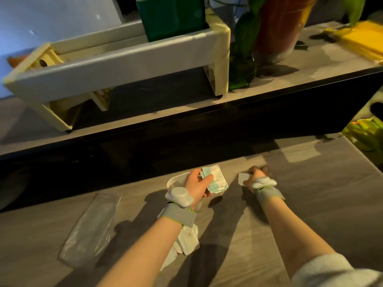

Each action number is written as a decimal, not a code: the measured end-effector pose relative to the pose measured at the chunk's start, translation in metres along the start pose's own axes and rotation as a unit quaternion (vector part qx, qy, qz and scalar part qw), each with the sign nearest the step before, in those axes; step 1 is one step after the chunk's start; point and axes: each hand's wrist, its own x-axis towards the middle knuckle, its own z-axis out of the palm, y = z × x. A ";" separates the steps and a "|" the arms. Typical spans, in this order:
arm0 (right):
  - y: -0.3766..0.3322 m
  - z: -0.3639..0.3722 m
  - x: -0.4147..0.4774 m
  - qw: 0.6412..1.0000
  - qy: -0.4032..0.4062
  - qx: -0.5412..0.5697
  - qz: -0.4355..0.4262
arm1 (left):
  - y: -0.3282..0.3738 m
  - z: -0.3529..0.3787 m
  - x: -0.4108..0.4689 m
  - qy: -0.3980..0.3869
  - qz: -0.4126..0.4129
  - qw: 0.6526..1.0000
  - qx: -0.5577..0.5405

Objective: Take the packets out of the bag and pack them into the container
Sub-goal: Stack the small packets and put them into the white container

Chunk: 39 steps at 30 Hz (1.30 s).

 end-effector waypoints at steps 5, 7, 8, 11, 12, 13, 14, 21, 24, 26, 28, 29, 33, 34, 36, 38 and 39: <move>-0.007 -0.004 0.000 1.000 0.000 0.011 0.016 | 0.001 -0.004 0.002 0.003 0.005 1.000 -0.011; -0.006 -0.006 -0.004 0.999 0.000 0.034 0.019 | 0.002 -0.007 0.002 0.001 0.006 1.000 -0.012; -0.006 -0.010 -0.011 0.999 0.004 0.033 0.023 | 0.002 -0.009 0.001 -0.001 0.008 1.000 -0.011; -0.012 -0.016 -0.021 0.993 0.028 0.113 0.011 | 0.001 -0.015 -0.002 0.005 0.015 1.000 -0.006; -0.019 -0.016 -0.025 0.979 0.038 0.199 -0.030 | 0.002 -0.018 -0.005 0.009 0.018 1.000 -0.007; -0.027 -0.015 -0.028 0.959 0.041 0.271 -0.065 | 0.002 -0.020 -0.005 0.013 0.019 1.000 -0.005; -0.037 -0.014 -0.035 0.945 0.045 0.311 -0.095 | 0.002 -0.022 -0.007 0.018 0.019 1.000 -0.006; -0.083 -0.003 -0.092 0.897 -0.078 0.338 -0.275 | -0.007 -0.047 -0.025 0.028 0.009 0.998 -0.055; -0.094 0.016 -0.111 0.900 -0.103 0.289 -0.311 | -0.013 -0.067 -0.041 0.019 0.004 0.995 -0.096; -0.099 0.022 -0.115 0.902 -0.116 0.277 -0.311 | -0.015 -0.072 -0.047 0.004 -0.006 0.993 -0.116; -0.106 0.028 -0.124 0.902 -0.133 0.263 -0.315 | -0.017 -0.080 -0.054 -0.002 -0.010 0.992 -0.125; -0.109 0.030 -0.128 0.902 -0.144 0.253 -0.318 | -0.019 -0.084 -0.056 -0.002 -0.010 0.992 -0.124; -0.118 0.034 -0.145 0.904 -0.168 0.213 -0.331 | -0.026 -0.094 -0.058 -0.008 -0.015 0.990 -0.138; -0.120 0.035 -0.148 0.904 -0.169 0.210 -0.333 | -0.026 -0.095 -0.059 -0.008 -0.016 0.991 -0.136; -0.123 0.039 -0.153 0.904 -0.161 0.236 -0.319 | -0.026 -0.098 -0.060 -0.012 -0.014 0.990 -0.138; -0.125 0.041 -0.152 0.903 -0.139 0.296 -0.278 | -0.024 -0.099 -0.060 -0.005 -0.003 0.991 -0.135; -0.125 0.041 -0.152 0.905 -0.130 0.320 -0.247 | -0.024 -0.101 -0.058 0.006 0.005 0.992 -0.125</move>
